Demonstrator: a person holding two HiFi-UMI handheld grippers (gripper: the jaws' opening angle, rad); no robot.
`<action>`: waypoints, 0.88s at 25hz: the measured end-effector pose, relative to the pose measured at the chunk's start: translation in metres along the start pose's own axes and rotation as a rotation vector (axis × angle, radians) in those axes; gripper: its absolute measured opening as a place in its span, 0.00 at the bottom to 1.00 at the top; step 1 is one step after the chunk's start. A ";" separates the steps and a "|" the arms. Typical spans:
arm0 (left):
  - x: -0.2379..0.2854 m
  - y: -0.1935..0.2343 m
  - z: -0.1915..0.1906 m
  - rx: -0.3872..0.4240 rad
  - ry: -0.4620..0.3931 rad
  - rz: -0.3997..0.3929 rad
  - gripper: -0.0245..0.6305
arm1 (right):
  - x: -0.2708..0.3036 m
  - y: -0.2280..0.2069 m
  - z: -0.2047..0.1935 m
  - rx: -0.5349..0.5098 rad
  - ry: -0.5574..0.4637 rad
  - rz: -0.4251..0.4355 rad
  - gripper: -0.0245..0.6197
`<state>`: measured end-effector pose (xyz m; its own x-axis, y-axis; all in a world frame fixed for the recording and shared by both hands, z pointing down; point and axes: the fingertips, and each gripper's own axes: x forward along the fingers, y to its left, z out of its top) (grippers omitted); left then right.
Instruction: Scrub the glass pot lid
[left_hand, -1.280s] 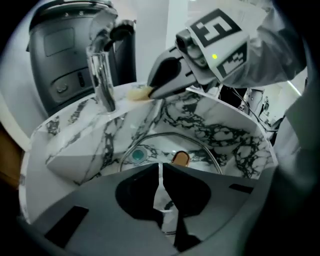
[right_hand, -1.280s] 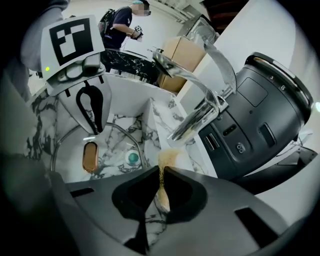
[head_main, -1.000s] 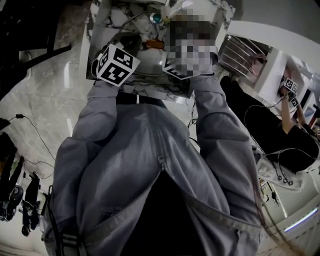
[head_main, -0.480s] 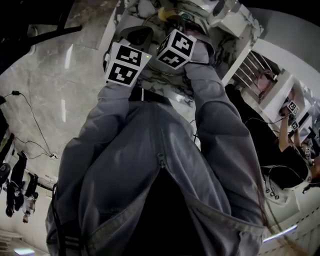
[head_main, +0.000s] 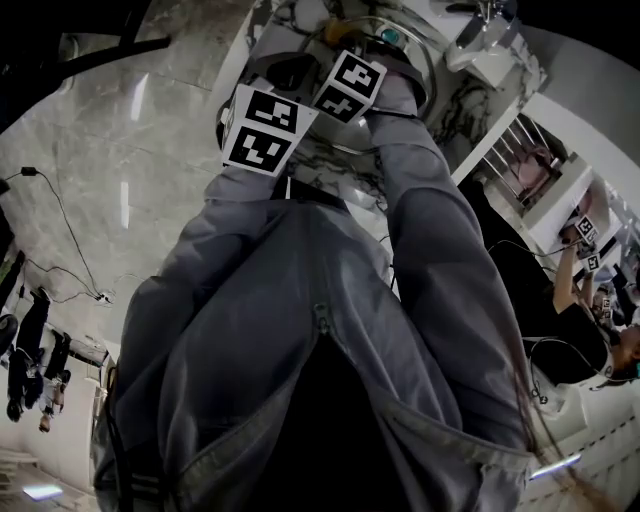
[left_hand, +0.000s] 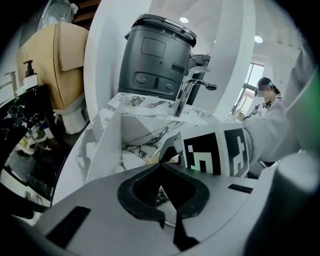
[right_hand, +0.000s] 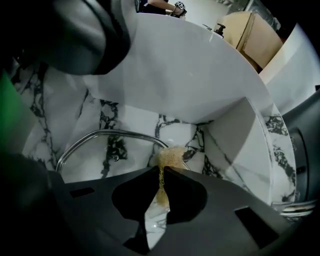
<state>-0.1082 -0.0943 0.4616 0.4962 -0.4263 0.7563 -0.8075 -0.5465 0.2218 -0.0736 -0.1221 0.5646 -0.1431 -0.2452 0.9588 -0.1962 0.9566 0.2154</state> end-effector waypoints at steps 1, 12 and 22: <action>-0.001 0.002 0.000 -0.004 0.002 0.008 0.06 | 0.000 0.002 0.000 -0.005 -0.001 0.008 0.11; -0.017 0.008 0.004 -0.039 -0.023 0.031 0.06 | -0.021 0.078 0.011 -0.117 0.003 0.133 0.11; -0.030 -0.002 -0.003 -0.048 -0.017 0.004 0.06 | -0.039 0.145 0.010 -0.011 0.013 0.343 0.11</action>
<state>-0.1221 -0.0786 0.4403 0.4980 -0.4411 0.7466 -0.8237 -0.5099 0.2481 -0.1062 0.0249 0.5571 -0.1865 0.0927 0.9781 -0.1283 0.9847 -0.1178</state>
